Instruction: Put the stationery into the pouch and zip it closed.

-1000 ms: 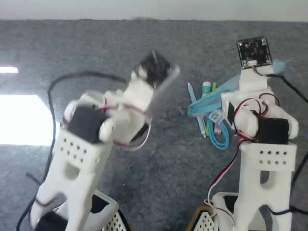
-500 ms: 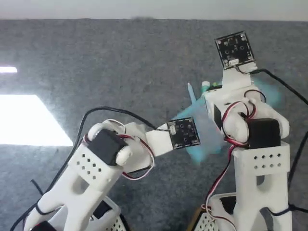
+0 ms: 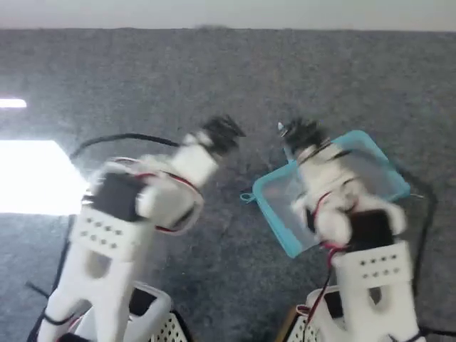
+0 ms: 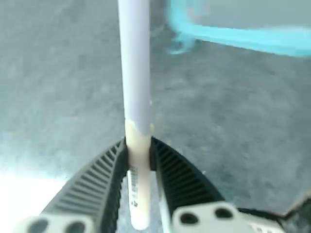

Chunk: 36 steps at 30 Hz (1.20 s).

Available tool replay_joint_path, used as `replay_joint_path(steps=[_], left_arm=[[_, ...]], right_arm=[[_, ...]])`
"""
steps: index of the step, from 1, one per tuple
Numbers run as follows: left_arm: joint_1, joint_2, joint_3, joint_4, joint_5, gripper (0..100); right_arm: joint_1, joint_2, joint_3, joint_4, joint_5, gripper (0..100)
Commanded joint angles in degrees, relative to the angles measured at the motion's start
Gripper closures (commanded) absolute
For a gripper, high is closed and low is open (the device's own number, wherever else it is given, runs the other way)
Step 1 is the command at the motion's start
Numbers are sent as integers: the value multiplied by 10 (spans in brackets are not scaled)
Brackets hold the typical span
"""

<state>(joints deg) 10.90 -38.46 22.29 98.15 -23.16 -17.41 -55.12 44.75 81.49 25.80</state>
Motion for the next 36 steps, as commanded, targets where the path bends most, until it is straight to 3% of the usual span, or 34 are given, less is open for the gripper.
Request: replay_joint_path(steps=[1,6,9,19,29,36], left_arm=[[-80,-17,-19,20,-5,991],[-123,-17,8,18,-28,991],[-124,-18,10,18,-29,991],[-124,-18,10,22,-29,991],[-121,-18,10,23,-30,991],[-121,-18,10,21,-30,991]], right_arm=[[-51,-39,45,-7,50,768],[-175,-22,56,6,45,713],[-204,25,81,-5,43,713],[-201,159,105,-79,62,713],[-69,169,138,-158,100,713],[-53,167,191,-216,97,714]])
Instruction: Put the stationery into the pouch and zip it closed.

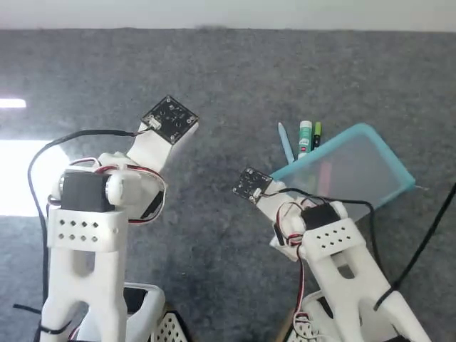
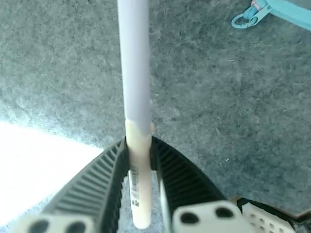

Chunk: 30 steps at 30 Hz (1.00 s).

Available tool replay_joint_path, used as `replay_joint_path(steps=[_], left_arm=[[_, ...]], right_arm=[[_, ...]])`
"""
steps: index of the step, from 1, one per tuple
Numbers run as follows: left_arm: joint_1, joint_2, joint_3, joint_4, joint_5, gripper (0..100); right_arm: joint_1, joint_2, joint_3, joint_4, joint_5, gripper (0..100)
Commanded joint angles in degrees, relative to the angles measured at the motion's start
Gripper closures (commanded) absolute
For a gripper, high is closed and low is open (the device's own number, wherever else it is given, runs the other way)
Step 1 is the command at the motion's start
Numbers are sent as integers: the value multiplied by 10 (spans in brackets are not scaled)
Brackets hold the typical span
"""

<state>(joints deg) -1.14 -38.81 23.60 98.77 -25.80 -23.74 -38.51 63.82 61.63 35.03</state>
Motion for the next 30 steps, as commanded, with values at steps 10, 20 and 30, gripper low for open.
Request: replay_joint_path(steps=[10,20,30], left_arm=[[-1,-14,-3,16,-4,991],[-3,-14,-3,16,-4,991],[-4,-14,-2,16,-4,991]], right_arm=[[32,-16,49,-19,33,714],[21,-105,113,-15,78,714],[22,-152,136,17,117,714]])
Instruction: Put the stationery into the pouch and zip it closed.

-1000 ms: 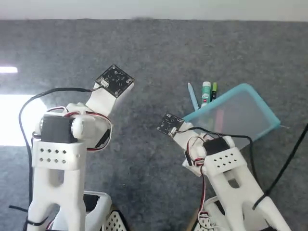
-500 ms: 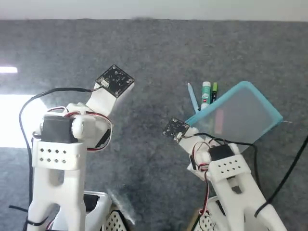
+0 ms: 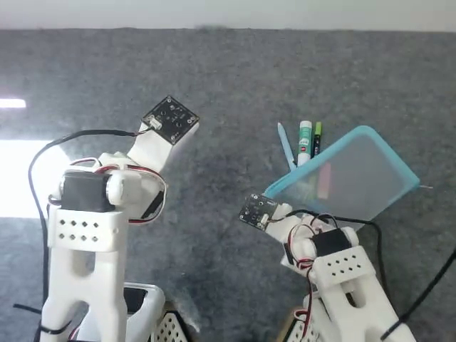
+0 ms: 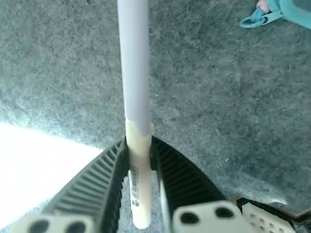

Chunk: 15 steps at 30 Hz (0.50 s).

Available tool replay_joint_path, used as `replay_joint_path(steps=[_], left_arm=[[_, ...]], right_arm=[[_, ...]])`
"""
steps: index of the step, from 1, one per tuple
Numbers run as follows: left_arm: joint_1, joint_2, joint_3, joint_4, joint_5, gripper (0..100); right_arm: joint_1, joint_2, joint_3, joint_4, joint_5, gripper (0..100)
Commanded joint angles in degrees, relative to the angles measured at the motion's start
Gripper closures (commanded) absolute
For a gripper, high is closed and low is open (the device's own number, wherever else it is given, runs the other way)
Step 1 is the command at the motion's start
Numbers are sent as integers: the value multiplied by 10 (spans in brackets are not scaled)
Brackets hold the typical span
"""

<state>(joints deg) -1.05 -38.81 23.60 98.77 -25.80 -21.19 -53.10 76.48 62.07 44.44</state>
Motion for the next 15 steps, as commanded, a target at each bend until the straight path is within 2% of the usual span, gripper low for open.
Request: replay_joint_path(steps=[1,6,11,13,15], left_arm=[[-4,-14,-2,16,-4,991],[-2,-14,-2,14,-4,991],[-4,-14,-2,15,-4,991],[-4,-14,-2,16,-4,991],[-4,-14,-2,16,-4,991]], right_arm=[[-3,-6,15,11,29,714],[-3,-9,18,10,34,729],[7,-11,20,7,35,998],[28,-11,19,7,37,956],[44,-11,21,7,53,984]])
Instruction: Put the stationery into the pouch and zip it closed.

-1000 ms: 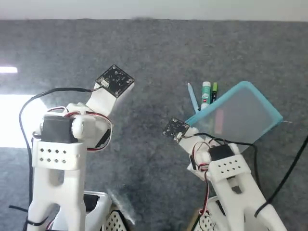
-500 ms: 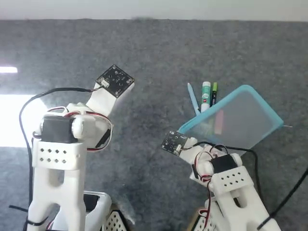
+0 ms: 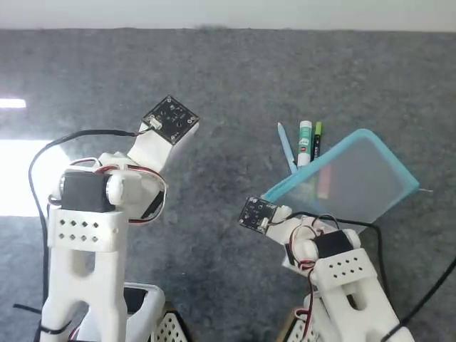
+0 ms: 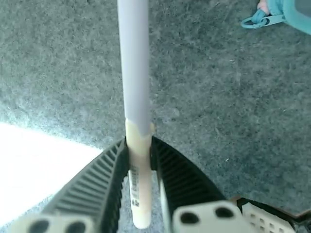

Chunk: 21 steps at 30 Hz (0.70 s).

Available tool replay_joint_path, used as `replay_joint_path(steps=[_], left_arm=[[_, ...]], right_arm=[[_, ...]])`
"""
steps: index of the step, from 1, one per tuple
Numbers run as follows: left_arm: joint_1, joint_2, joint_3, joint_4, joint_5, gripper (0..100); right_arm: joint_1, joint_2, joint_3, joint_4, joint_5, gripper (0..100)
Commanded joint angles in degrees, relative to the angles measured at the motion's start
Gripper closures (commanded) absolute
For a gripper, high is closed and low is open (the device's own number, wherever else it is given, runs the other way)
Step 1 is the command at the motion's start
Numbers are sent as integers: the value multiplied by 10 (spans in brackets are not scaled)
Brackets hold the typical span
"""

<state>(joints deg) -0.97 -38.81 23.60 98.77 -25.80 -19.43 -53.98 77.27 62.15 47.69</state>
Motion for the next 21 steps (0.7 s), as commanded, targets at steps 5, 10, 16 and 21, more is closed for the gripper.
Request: replay_joint_path(steps=[5,10,16,21], left_arm=[[-4,-14,-2,15,-4,991],[-5,-14,-2,16,-4,991],[-5,-14,-2,16,-4,991],[-3,-14,-2,16,-4,990]], right_arm=[[65,-3,-10,11,45,991],[165,2,-91,12,47,991],[393,3,-167,8,50,991],[503,2,-205,7,59,991]])
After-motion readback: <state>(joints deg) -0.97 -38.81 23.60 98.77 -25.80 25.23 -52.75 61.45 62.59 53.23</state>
